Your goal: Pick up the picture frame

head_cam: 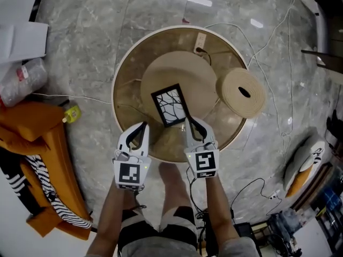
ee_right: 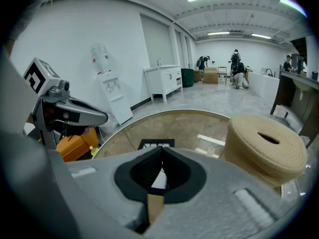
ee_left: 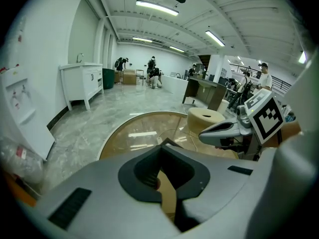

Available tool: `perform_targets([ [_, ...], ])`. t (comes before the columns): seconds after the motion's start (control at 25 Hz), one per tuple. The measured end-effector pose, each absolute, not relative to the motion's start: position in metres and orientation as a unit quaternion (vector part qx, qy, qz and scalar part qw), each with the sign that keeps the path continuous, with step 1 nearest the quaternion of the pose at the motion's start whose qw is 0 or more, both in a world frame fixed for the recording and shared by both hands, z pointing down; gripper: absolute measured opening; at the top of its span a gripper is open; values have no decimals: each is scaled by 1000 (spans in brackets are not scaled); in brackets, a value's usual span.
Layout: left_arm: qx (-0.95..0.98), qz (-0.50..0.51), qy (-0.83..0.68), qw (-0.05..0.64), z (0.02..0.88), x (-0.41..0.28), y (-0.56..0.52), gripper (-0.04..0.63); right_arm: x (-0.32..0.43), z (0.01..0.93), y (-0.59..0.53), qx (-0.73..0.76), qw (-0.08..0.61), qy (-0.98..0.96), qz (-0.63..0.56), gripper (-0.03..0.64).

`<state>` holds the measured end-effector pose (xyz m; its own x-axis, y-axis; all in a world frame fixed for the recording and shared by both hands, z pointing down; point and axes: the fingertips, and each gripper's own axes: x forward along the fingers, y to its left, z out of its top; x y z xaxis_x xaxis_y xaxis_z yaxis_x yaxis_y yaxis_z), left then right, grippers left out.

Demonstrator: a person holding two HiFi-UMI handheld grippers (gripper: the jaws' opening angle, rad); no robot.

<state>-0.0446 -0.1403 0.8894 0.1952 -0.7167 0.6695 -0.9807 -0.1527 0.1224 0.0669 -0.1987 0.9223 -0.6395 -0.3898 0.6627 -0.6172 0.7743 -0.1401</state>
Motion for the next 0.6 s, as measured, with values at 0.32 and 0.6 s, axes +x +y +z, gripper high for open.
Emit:
perform_targets([
  [0.32,719,241,-584,289,901,-42,-136,17,66,960,-209,274,351,-875,188,2],
  [0.6,714,243,-586,296,912,-44,-131,17,59,994,-208,244,385,-868,198,103],
])
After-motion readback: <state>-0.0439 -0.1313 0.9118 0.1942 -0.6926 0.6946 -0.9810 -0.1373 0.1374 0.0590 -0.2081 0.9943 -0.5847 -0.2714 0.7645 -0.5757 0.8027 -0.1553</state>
